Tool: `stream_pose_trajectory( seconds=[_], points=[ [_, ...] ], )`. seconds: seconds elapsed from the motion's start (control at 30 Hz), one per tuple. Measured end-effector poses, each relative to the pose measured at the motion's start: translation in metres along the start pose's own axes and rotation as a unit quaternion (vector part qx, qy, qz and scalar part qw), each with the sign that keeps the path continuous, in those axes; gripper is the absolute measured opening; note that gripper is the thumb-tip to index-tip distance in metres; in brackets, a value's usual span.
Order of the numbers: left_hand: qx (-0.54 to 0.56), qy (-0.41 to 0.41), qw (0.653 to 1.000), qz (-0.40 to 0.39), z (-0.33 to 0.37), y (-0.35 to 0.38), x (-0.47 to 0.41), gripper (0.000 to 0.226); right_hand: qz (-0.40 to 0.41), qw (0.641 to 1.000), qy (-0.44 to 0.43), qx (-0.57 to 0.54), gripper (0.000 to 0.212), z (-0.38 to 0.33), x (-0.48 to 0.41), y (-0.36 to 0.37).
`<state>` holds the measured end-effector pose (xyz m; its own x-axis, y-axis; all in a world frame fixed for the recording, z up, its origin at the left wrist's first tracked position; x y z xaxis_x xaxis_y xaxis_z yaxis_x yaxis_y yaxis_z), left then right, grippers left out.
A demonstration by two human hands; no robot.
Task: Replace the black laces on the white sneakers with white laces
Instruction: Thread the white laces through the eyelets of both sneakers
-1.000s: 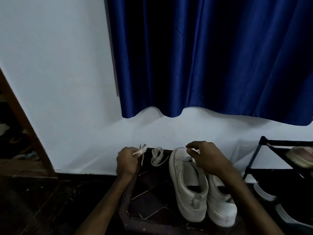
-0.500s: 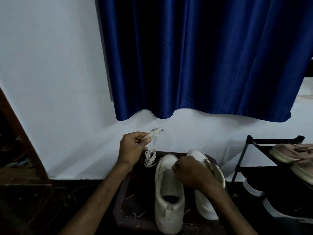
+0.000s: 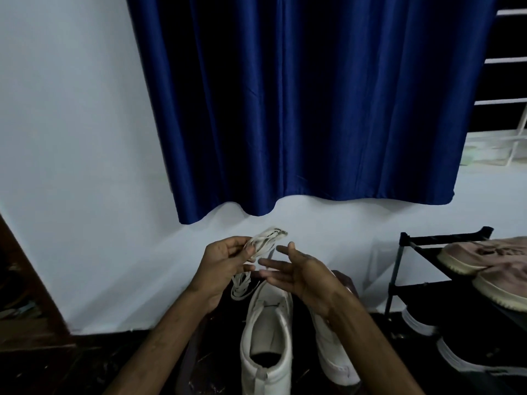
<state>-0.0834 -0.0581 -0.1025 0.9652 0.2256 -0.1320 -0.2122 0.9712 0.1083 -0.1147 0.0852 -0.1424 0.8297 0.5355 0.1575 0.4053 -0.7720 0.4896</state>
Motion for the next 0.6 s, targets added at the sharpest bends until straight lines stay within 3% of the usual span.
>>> stream_pose_trajectory(
  seconds=[0.17,0.23,0.33,0.6],
  points=[
    [-0.052,0.002,0.998,-0.016,-0.001,0.004,-0.007,0.017,0.023,0.994,-0.027,-0.104,0.030,-0.013,-0.011,-0.008],
    [-0.109,0.020,0.994,0.017,-0.001,-0.005,-0.012,0.017,0.073,0.989,-0.077,-0.104,0.025,-0.026,-0.013,-0.024],
    [-0.259,0.087,0.957,0.092,0.009,-0.025,-0.017,0.020,0.153,0.970,-0.167,-0.088,0.019,-0.057,-0.010,-0.054],
    [-0.123,0.014,0.979,0.163,-0.009,-0.082,-0.011,0.015,0.216,0.921,-0.259,-0.192,0.035,-0.128,0.007,-0.115]
  ],
)
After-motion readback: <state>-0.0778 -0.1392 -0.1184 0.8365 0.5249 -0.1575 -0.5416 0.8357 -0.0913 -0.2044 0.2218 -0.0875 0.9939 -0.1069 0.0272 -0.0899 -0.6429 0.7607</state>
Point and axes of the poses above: each hand's wrist, its own x-axis away from the middle knuckle, its own y-axis out of the palm, z = x × y, the point moved 9 cm from there along -x, towards the middle knuckle, and after that the axes turned 3 degrees about -y, right-handed, at the moved point
